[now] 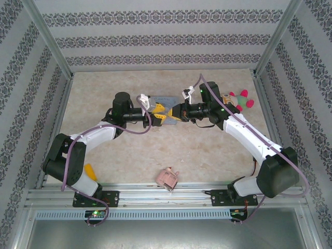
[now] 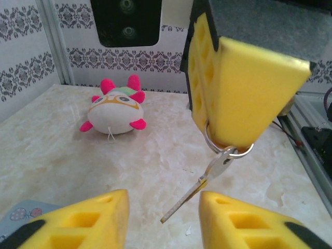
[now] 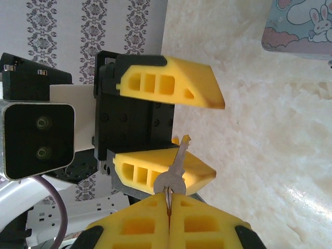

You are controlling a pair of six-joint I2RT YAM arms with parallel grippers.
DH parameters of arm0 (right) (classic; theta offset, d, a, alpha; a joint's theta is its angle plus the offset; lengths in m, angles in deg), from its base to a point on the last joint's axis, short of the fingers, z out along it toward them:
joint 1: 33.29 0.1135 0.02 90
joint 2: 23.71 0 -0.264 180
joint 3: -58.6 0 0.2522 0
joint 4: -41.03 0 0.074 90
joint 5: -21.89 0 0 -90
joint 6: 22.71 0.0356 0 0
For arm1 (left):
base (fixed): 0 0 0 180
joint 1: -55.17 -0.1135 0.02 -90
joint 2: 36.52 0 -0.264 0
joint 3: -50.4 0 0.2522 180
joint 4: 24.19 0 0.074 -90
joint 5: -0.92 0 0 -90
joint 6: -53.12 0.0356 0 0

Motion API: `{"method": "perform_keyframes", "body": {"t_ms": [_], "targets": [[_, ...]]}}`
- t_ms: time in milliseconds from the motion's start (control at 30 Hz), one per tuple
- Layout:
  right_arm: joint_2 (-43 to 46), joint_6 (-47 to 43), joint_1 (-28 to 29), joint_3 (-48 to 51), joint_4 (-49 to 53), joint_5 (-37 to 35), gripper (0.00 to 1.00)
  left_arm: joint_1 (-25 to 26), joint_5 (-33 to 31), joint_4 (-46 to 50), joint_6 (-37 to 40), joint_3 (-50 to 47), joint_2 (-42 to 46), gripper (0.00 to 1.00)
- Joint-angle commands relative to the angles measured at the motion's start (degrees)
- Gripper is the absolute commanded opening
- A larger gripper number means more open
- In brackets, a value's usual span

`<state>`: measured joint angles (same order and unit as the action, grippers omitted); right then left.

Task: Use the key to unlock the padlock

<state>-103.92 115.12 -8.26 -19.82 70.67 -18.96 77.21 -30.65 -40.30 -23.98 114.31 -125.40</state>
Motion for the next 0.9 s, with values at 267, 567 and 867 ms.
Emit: {"method": "perform_keyframes", "body": {"t_ms": [267,567,867], "targets": [[-0.91,-0.63,0.80,-1.41,-1.12,0.70,0.00,0.75,0.63,1.87,1.85,1.53,-0.11,0.05],[-0.43,-0.64,0.30,-1.68,-1.21,0.12,0.00,0.77,-0.47,5.11,1.88,1.43,1.66,0.00],[5.08,-5.34,-1.75,-2.76,0.65,-6.36,0.28,0.75,-4.01,33.79,7.47,9.87,4.13,0.00]]}}
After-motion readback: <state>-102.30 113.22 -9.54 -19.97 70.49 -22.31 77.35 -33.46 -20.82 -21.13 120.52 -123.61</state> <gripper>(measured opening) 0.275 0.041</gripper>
